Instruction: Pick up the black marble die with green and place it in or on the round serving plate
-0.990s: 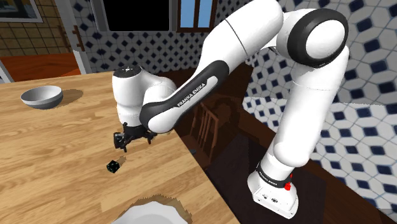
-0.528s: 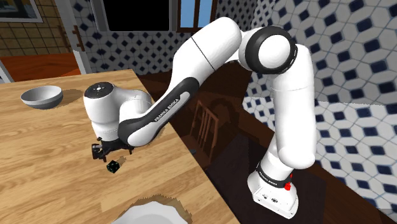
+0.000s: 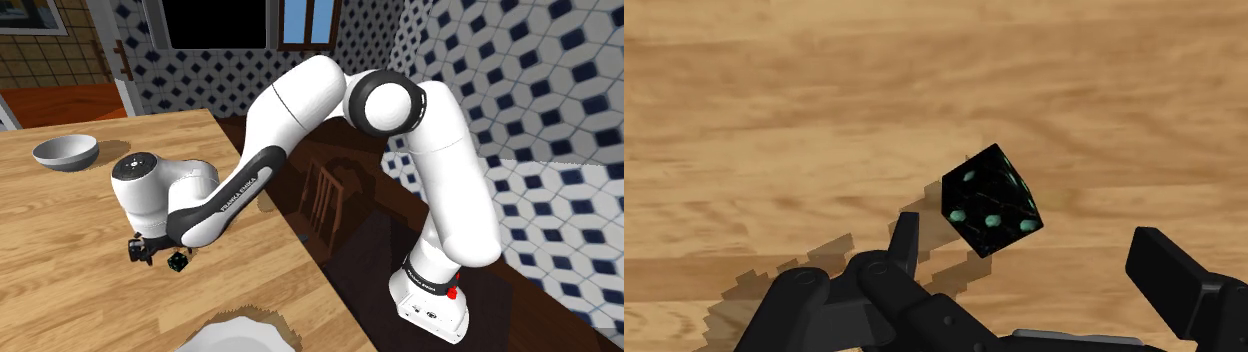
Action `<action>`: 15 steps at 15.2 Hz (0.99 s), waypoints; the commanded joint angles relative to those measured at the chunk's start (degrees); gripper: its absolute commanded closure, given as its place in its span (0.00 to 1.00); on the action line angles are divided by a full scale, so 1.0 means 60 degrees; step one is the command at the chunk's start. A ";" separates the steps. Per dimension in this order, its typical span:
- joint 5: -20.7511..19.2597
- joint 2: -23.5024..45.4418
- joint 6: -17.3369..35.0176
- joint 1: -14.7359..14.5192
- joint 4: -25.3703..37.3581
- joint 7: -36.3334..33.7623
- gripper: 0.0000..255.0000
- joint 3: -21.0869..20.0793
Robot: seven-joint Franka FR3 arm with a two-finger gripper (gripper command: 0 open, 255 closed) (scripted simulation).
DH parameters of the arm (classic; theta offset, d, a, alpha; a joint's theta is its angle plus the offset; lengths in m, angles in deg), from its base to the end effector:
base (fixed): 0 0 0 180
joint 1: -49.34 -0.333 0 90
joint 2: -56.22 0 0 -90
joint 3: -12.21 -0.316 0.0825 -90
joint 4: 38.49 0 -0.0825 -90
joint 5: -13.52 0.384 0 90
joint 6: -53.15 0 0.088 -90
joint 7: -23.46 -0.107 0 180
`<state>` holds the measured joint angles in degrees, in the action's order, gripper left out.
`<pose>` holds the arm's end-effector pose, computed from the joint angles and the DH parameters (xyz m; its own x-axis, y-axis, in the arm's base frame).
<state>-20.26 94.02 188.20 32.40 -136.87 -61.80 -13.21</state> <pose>0.5262 0.4267 0.2392 0.8934 -0.4139 0.1745 -0.4148 -0.9093 -0.0333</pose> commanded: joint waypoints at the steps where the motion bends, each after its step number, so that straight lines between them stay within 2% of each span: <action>1: -0.0091 0.0179 0.0118 -0.0035 0.0063 -0.0038 0.00 0.0082; 10: -0.0168 0.0335 0.0216 -0.0073 0.0118 -0.0078 0.00 0.0150; 11: -0.0168 0.0335 0.0216 -0.0073 0.0118 -0.0078 1.00 0.0150; 15: -0.0167 0.0333 0.0216 -0.0072 0.0117 -0.0077 1.00 0.0150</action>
<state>-21.26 96.01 189.49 31.96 -136.17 -62.26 -12.32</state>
